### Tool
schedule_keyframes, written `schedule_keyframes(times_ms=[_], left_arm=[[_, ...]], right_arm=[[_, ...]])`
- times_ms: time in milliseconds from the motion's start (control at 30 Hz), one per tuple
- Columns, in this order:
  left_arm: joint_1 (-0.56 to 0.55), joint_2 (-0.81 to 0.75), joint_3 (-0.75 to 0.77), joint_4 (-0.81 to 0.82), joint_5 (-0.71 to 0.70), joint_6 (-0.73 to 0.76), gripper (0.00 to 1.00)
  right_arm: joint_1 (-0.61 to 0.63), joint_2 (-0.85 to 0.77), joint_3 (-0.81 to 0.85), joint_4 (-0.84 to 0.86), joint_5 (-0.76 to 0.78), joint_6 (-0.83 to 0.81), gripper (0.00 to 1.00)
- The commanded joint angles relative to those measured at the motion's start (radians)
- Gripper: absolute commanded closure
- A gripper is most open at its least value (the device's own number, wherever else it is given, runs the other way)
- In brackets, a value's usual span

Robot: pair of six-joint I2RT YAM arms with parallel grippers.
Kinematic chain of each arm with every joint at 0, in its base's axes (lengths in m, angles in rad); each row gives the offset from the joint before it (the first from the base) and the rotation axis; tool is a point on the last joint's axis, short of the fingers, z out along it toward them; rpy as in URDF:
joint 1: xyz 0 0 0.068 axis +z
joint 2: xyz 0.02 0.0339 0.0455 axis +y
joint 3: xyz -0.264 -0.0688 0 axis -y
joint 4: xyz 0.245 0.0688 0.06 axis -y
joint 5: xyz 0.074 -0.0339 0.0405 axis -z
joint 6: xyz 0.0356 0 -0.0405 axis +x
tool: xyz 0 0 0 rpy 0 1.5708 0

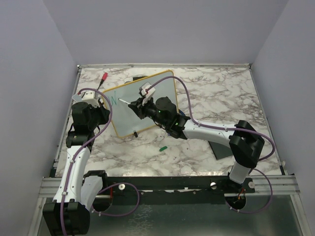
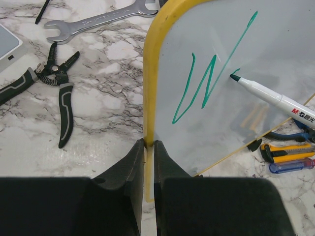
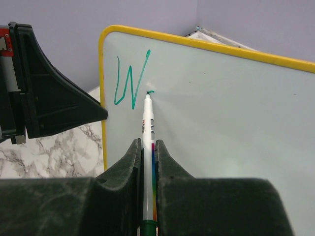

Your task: Write a sentence on the whiteboard

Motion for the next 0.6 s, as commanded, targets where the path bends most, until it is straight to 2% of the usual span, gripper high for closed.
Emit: schedule_keyframes(times_ms=[0, 567], left_arm=[[-0.003, -0.011, 0.006, 0.012, 0.027, -0.003, 0.89], [-0.004, -0.012, 0.005, 0.012, 0.028, -0.004, 0.90]], right_arm=[[-0.004, 0.032, 0.042, 0.004, -0.013, 0.000, 0.99], [-0.004, 0.012, 0.046, 0.036, 0.098, -0.009, 0.99]])
